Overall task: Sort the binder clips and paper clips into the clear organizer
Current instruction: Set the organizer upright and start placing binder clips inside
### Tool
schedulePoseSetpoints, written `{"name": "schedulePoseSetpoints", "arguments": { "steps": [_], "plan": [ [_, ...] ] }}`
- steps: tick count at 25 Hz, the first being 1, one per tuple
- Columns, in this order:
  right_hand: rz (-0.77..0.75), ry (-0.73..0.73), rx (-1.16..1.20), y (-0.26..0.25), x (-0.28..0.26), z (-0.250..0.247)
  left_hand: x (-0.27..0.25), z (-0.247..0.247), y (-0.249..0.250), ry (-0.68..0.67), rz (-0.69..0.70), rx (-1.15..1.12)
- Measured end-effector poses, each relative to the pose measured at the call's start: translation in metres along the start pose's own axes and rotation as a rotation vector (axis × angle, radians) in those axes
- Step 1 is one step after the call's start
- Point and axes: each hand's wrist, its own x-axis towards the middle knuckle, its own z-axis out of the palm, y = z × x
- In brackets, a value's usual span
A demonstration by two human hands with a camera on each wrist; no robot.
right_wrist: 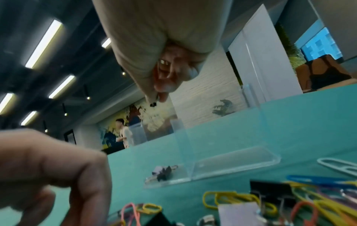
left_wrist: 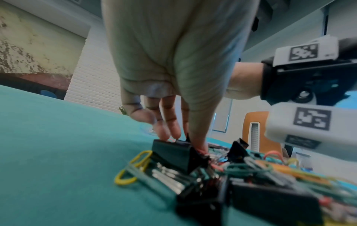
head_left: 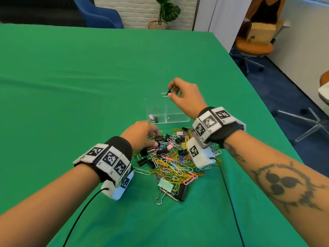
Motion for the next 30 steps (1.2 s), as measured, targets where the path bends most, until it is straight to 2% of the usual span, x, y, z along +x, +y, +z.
{"name": "schedulePoseSetpoints", "arguments": {
  "steps": [4, 6, 8, 11, 12, 13, 16, 17, 19, 22, 27, 30],
  "plan": [
    [0.015, -0.177, -0.232, -0.006, 0.008, 0.025, -0.005, 0.004, -0.001, 0.032, 0.045, 0.049],
    [0.053, -0.216, -0.273, -0.005, 0.009, 0.029, -0.007, 0.005, -0.001, 0.05, 0.056, 0.071],
    [0.075, -0.201, -0.252, -0.005, 0.008, 0.023, -0.007, 0.004, -0.003, 0.052, 0.037, 0.042],
    [0.084, -0.08, -0.102, 0.001, -0.006, 0.003, -0.008, 0.002, -0.006, 0.068, 0.003, 0.039],
    [0.069, -0.102, -0.067, 0.005, -0.015, -0.004, -0.007, 0.0, -0.006, 0.082, 0.003, 0.046],
    [0.046, -0.198, -0.071, 0.009, -0.026, -0.009, -0.007, 0.0, -0.004, 0.098, 0.01, 0.047],
    [0.037, -0.625, -0.224, 0.013, -0.054, -0.005, -0.005, 0.0, 0.01, 0.122, 0.051, 0.087],
    [0.048, -0.682, -0.237, 0.014, -0.059, -0.001, -0.004, 0.001, 0.015, 0.141, 0.05, 0.114],
    [0.052, -0.689, -0.216, 0.012, -0.063, 0.006, -0.002, -0.002, 0.021, 0.237, 0.01, 0.124],
    [0.031, -0.693, -0.285, 0.008, -0.067, 0.014, 0.002, -0.016, 0.018, 0.421, -0.067, 0.022],
    [0.046, -0.708, -0.304, 0.005, -0.062, 0.023, 0.006, -0.026, 0.003, 0.475, -0.217, -0.041],
    [0.048, -0.732, -0.319, 0.005, -0.056, 0.024, 0.009, -0.023, -0.003, 0.51, -0.241, -0.134]
  ]
}}
